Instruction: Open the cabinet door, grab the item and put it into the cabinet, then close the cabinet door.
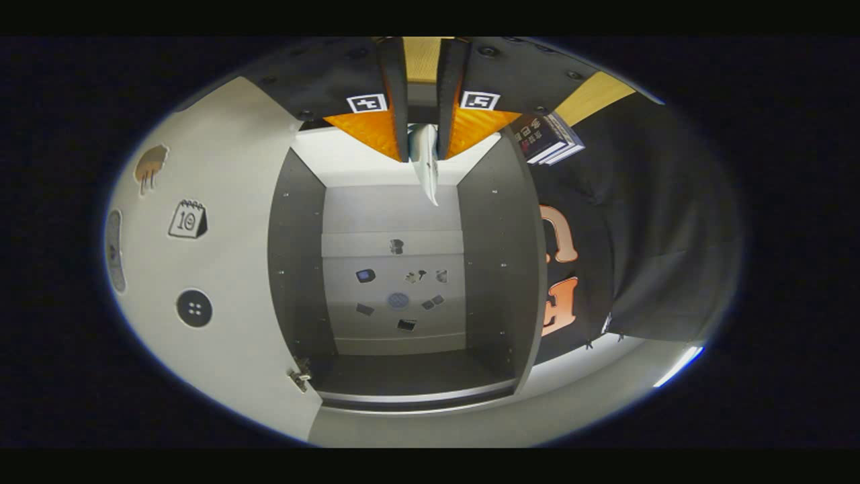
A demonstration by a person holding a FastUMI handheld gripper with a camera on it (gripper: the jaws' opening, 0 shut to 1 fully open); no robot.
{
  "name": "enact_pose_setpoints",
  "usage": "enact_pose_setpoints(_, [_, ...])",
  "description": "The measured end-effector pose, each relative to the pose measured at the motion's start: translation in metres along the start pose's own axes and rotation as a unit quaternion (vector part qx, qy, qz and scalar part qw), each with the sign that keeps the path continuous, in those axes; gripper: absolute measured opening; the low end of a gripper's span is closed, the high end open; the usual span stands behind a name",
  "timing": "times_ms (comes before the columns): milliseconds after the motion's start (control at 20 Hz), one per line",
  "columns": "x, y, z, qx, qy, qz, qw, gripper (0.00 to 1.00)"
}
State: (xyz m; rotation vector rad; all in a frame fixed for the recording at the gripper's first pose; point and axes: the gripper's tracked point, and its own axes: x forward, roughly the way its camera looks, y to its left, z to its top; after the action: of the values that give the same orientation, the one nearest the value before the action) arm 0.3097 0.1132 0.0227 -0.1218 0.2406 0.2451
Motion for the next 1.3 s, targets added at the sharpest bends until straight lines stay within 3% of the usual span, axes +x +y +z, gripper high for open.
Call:
enact_pose_setpoints(250, [0.087, -0.01, 0.012, -0.016, 0.053, -0.012, 0.998, 0.26])
enact_pose_setpoints(500, [0.141, -0.024, -0.018, -0.044, 0.151, -0.027, 0.987, 0.26])
enact_pose_setpoints(750, [0.153, -0.022, -0.065, -0.042, 0.248, -0.014, 0.968, 0.27])
enact_pose_setpoints(1050, [0.162, -0.026, -0.082, -0.02, 0.264, -0.023, 0.964, 0.28])
enact_pose_setpoints(1250, [0.165, -0.029, -0.079, -0.025, 0.245, -0.019, 0.969, 0.3])
enact_pose_setpoints(1300, [0.164, -0.028, -0.078, -0.028, 0.242, -0.019, 0.97, 0.35])
